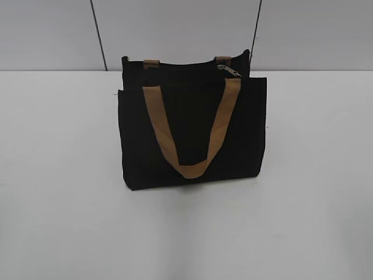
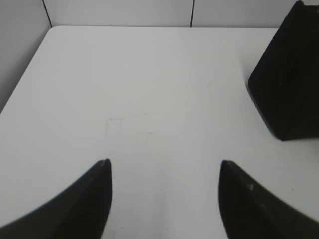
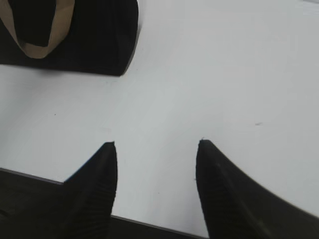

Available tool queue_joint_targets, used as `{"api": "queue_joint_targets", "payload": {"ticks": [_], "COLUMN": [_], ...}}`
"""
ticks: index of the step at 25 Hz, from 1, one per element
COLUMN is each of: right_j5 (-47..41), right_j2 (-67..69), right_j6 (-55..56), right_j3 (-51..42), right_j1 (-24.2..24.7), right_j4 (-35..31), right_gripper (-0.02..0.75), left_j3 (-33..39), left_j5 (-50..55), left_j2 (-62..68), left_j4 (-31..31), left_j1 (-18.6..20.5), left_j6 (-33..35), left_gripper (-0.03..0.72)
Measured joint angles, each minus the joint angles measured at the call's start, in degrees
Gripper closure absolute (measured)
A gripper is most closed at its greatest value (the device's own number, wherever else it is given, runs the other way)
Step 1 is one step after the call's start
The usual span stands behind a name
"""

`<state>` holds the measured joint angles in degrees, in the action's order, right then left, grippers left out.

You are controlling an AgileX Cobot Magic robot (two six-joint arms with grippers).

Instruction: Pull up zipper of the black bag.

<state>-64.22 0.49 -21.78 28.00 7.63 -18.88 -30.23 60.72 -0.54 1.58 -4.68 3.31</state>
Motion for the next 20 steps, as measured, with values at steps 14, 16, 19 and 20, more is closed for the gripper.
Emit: {"api": "queue_joint_targets", "payload": {"ticks": [14,16,19,20], "right_j5": [0.1,0.1,0.2,0.2], "right_j2": [-0.9,-0.9,-0.9,-0.9], "right_j6": [0.0,0.0,0.0,0.0], "right_j3": [0.0,0.0,0.0,0.0], "right_j1": [0.0,0.0,0.0,0.0], "right_j4": [-0.1,-0.1,-0.1,-0.1], "right_gripper": [0.337,0.337,0.337,0.337], "left_j3": [0.0,0.0,0.0,0.0], "left_j5": [0.0,0.0,0.0,0.0], "left_j2": [0.0,0.0,0.0,0.0], "left_j4": [-2.7,-3.0,-3.1,-3.1], "left_j1": [0.3,0.3,0.4,0.4], "left_j6": [0.0,0.0,0.0,0.0], "left_gripper": [0.186,0.186,0.186,0.186]}}
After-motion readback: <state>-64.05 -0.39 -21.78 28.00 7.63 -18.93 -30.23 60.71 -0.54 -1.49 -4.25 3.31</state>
